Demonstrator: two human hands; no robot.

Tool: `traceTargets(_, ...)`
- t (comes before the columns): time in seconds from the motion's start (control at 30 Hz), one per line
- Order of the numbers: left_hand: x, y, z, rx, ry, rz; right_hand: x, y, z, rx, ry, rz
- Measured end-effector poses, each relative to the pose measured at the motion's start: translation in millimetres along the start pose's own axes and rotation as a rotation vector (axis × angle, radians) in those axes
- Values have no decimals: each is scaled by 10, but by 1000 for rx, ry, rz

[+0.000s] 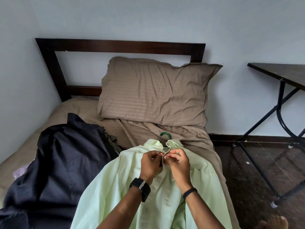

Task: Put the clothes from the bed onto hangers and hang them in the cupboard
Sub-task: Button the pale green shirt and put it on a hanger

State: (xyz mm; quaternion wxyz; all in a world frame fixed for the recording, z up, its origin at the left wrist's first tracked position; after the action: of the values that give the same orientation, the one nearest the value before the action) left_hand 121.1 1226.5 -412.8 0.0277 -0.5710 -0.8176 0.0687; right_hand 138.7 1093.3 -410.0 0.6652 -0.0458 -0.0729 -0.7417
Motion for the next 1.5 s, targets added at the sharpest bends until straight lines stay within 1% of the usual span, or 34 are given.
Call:
traceTargets(0.07,-5,-21,27,39,-83,27,6,-9,15,26,-4,-21)
traceTargets(0.1,-9,-26,24,35,-85,41,9,-14,25,46,-11,-34)
traceTargets(0.23,-36,-55,-61,-15,-21,82,4,-72,77,149,-83,-92)
traceTargets(0.4,13,5,-48,-30,-27,50,-12,-151,129,225,-103,-95)
traceTargets(0.53,10,12,-52,-18,-95,70,-3,-140,146,227,-79,-92)
traceTargets(0.7,9,45,-44,-62,-93,76,8,-86,134,205,-82,-66)
traceTargets(0.8,1,53,-70,-108,-25,80,14,-77,172,247,-154,-60)
traceTargets(0.9,-2,57,-100,-130,-18,99,17,-85,281,385,-270,-49)
traceTargets(0.97,12,65,-111,-144,-21,107,-13,-82,334,467,-366,14)
traceTargets(1.0,15,70,-108,-151,-17,117,-24,-73,341,479,-391,59)
traceTargets(1.1,20,98,-79,-145,5,163,-6,-4,325,426,-369,152)
traceTargets(1.17,31,115,-59,-137,4,164,29,30,314,389,-326,137)
traceTargets(1.2,40,106,-63,-128,39,136,43,39,306,384,-309,112)
traceTargets(1.27,24,66,-18,-32,24,88,49,34,270,374,-278,59)
traceTargets(1.3,5,46,43,44,-30,89,43,24,238,362,-254,43)
traceTargets(1.37,0,27,111,125,-76,53,26,-11,137,316,-185,35)
traceTargets(1.43,76,78,183,120,-12,-9,5,-40,5,256,-146,57)
traceTargets(1.5,145,99,174,57,197,-26,-35,-40,-140,184,-215,129)
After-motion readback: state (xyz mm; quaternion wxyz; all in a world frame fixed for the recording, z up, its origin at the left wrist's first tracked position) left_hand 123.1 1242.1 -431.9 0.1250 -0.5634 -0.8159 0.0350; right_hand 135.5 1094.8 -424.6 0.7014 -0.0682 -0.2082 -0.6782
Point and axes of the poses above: each hand's wrist, its own y-axis towards the middle knuckle, its own x-axis out of the back of the hand, z = x × y, the point moved 7 cm from there along y, towards the middle knuckle, and after that the axes turned 7 degrees about -y, right-handed, at the moved point
